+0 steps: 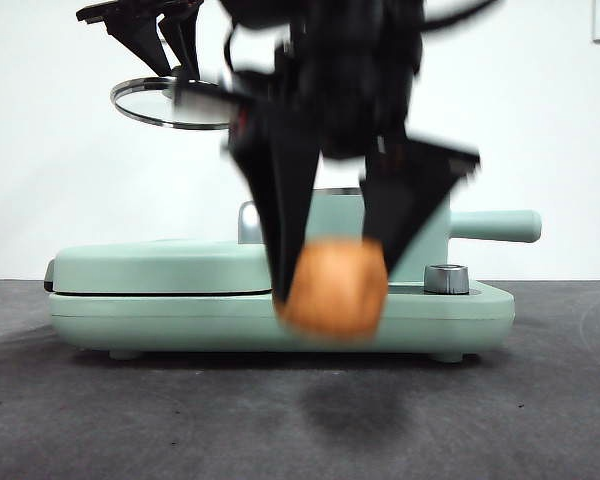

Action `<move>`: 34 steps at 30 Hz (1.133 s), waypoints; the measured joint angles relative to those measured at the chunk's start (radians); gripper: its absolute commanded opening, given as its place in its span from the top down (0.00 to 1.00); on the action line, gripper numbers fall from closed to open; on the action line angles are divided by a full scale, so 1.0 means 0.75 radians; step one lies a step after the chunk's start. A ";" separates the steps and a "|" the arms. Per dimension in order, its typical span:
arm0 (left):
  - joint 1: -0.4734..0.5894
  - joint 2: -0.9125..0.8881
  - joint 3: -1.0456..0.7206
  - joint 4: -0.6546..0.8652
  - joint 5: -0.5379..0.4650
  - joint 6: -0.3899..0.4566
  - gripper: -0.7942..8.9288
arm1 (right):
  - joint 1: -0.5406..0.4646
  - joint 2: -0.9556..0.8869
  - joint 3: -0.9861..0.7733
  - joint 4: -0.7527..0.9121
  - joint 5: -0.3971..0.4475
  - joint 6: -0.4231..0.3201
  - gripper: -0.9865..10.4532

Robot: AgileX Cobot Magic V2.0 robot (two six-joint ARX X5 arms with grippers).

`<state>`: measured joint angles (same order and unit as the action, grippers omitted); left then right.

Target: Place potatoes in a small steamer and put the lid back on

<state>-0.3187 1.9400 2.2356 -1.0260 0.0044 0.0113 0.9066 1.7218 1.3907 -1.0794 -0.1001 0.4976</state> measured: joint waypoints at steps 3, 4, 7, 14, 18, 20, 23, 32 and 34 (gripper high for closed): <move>0.006 0.000 0.000 -0.001 0.000 0.000 0.91 | -0.067 0.000 0.172 -0.150 0.037 -0.079 0.79; 0.008 0.000 0.000 -0.001 0.000 0.000 0.91 | -0.097 0.000 0.230 -0.184 0.047 -0.105 0.79; 0.010 0.000 0.000 -0.001 0.000 0.000 0.91 | -0.211 0.002 0.406 -0.209 0.058 -0.183 0.79; 0.012 -0.001 0.000 0.001 0.000 0.000 0.91 | -0.467 0.140 0.837 -0.222 0.066 -0.326 0.79; 0.012 -0.001 0.000 0.001 0.000 0.000 0.91 | -0.531 0.302 1.028 -0.235 0.058 -0.372 0.79; 0.012 -0.001 0.000 0.002 0.000 0.000 0.91 | -0.551 0.370 1.082 -0.238 0.047 -0.384 0.79; 0.012 -0.001 0.000 0.003 0.000 0.000 0.91 | -0.584 0.451 1.109 -0.240 0.018 -0.390 0.79; 0.011 -0.001 0.000 0.007 0.000 0.000 0.91 | -0.653 0.567 1.109 -0.251 0.001 -0.390 0.79; 0.011 -0.001 0.000 0.008 0.000 0.000 0.91 | -0.656 0.576 1.109 -0.253 -0.008 -0.391 0.79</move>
<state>-0.3103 1.9396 2.2356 -1.0203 0.0044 0.0113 0.4149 2.1536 2.2227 -1.2690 -0.1062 0.2047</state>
